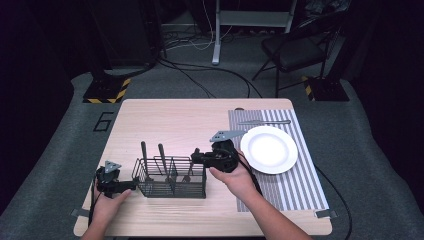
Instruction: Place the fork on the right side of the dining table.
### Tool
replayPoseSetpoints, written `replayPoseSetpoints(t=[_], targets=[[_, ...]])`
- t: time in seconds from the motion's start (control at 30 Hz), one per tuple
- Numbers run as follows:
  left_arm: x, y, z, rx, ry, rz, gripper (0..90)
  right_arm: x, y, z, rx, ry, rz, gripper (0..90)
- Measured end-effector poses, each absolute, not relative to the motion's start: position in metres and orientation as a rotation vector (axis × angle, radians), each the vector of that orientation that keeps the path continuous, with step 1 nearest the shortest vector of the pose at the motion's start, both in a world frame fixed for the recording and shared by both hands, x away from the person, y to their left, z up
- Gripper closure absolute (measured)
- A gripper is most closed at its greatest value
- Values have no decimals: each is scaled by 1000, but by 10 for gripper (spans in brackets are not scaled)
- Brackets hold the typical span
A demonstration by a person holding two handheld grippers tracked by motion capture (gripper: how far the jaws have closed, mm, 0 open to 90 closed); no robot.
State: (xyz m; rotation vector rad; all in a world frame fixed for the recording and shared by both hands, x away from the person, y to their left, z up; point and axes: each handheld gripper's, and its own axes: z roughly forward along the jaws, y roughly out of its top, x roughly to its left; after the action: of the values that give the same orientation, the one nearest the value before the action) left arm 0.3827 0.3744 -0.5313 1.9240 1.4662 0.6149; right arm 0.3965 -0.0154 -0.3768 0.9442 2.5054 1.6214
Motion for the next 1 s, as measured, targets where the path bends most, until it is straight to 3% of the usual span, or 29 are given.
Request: replayPoseSetpoints(t=[1.0], targets=[[383,374,-531,1924,1466,615,25,405,-46,-320,982,2380,1718,868]])
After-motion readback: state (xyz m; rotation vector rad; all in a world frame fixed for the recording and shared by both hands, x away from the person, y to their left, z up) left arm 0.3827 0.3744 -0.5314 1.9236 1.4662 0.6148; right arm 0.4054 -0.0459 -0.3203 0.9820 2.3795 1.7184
